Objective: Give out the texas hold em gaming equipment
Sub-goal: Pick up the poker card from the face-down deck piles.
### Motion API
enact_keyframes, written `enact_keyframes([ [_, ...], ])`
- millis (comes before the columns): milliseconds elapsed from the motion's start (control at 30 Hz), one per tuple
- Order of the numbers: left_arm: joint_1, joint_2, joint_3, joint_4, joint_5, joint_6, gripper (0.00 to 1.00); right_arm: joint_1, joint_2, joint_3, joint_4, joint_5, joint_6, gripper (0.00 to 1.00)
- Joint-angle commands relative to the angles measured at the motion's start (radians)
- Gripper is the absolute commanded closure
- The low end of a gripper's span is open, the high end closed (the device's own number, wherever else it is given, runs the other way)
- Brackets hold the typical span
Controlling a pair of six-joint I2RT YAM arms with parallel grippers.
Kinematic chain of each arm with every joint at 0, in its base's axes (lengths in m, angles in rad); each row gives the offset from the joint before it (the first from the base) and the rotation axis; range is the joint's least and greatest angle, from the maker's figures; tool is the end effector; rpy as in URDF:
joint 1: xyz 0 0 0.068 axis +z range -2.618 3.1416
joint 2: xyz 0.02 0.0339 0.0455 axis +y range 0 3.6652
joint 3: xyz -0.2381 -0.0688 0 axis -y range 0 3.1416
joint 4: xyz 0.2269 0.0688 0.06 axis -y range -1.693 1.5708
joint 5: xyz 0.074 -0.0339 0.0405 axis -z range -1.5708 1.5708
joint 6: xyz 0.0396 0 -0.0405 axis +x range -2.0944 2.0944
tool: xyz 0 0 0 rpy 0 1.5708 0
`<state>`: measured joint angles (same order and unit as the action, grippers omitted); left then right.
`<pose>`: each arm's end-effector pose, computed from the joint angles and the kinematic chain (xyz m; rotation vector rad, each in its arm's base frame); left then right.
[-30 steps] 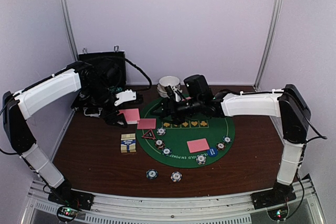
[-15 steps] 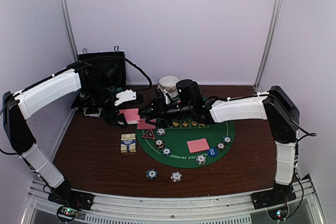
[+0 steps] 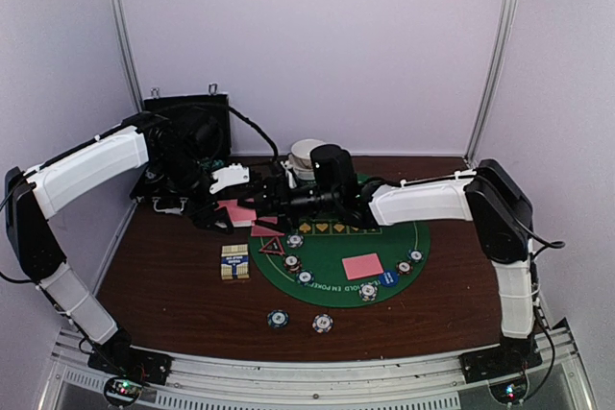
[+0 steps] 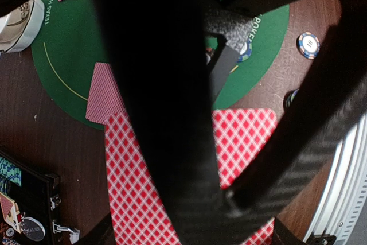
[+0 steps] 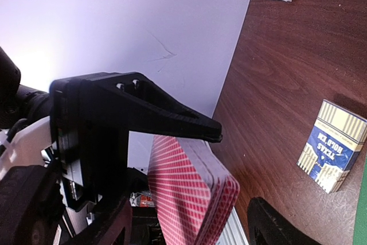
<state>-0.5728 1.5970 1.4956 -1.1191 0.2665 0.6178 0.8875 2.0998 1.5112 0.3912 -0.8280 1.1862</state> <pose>0.2436 -0.1695 0.2829 1.6045 2.2522 -0.3595 0.2684 0.3759 0.2232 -0.4534 2.2789 2.0315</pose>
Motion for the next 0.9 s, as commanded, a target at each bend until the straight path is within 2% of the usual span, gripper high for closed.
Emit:
enact_keyframes([
  [0,0.005,-0.02,0.026,0.035,0.02,-0.007,1.0,0.017,0.042,0.053,0.037,-0.023,0.024,0.29],
  [333,0.005,-0.025,0.022,0.036,0.022,-0.007,1.0,0.024,0.09,0.087,0.051,-0.022,0.059,0.32],
  [867,0.005,-0.03,0.017,0.035,0.019,-0.007,1.0,-0.013,0.005,-0.045,0.053,-0.016,0.043,0.52],
])
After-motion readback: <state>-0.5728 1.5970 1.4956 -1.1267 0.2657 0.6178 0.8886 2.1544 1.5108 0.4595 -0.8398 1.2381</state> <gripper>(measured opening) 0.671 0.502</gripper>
